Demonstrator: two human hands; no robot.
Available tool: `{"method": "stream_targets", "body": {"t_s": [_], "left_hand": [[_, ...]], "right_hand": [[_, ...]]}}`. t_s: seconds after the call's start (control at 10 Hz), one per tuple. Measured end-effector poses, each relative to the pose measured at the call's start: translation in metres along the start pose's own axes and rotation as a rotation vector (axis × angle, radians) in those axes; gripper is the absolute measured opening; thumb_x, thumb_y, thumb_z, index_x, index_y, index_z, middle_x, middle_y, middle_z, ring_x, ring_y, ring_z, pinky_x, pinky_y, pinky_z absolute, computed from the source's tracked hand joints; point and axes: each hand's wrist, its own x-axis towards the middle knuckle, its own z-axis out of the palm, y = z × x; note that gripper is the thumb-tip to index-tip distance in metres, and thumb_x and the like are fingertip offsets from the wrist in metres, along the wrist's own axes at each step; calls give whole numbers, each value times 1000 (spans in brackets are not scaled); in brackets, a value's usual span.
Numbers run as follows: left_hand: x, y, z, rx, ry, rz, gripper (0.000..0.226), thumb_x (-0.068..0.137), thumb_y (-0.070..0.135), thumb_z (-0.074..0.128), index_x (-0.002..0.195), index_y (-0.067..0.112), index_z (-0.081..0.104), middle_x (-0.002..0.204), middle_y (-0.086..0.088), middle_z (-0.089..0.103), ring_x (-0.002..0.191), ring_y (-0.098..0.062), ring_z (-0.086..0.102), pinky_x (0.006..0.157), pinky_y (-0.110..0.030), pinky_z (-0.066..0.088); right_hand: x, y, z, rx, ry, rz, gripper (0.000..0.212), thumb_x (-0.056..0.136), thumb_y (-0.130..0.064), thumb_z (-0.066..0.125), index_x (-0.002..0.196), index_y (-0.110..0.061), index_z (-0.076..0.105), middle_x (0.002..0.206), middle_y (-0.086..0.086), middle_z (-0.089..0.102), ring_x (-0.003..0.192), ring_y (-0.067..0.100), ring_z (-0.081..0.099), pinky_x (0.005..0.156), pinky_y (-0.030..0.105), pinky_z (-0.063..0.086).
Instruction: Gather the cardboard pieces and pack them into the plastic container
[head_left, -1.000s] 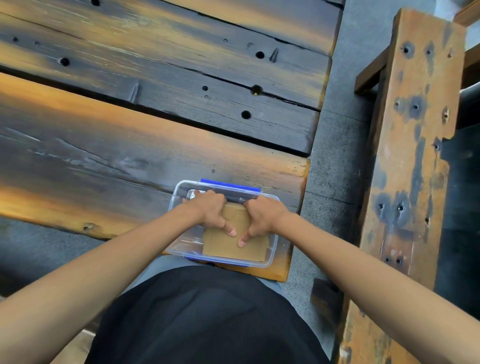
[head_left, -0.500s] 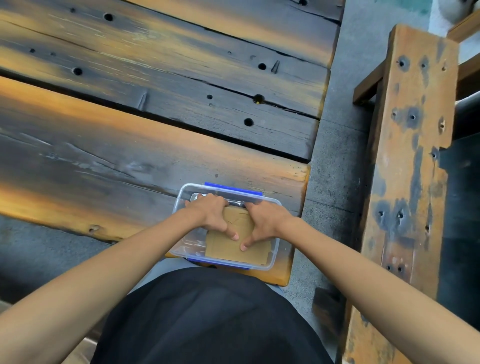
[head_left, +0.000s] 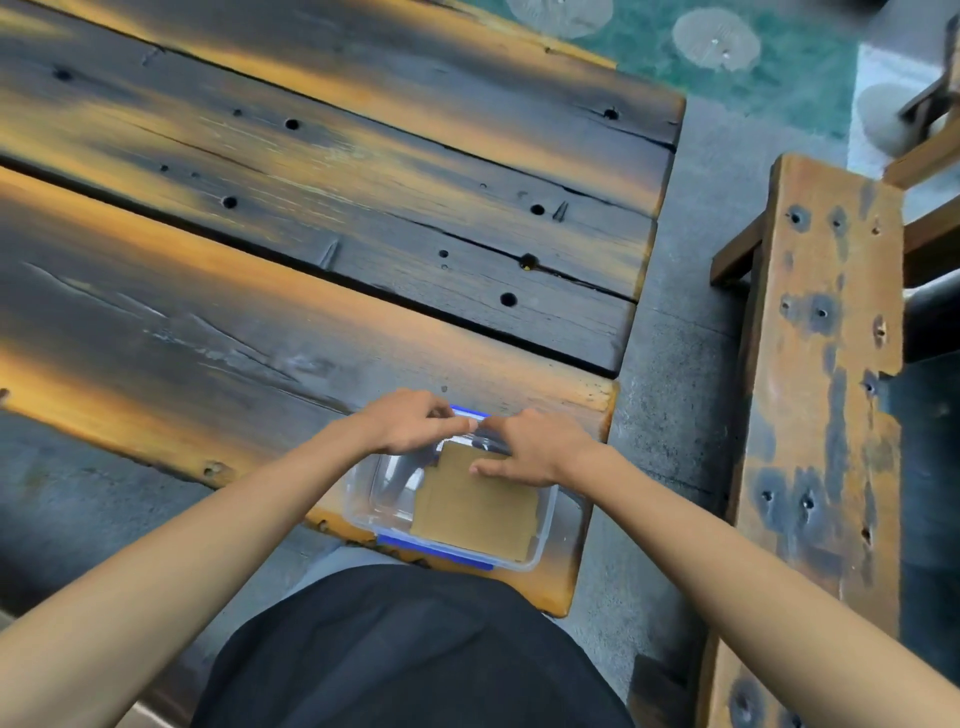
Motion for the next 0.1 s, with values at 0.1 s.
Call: {"method": "stream_targets", "body": {"t_s": [0.1], "left_hand": [[-8,1,-14,74,152,34,60,91,69,46,121,23,70,124,-3,73,110,-24,66,92,-44,54]], "right_hand": [[0,0,-19,-52,93,-30,73,93,-72,46,148,-24,48,130,12,68,119,34,63,89,43,52]]}}
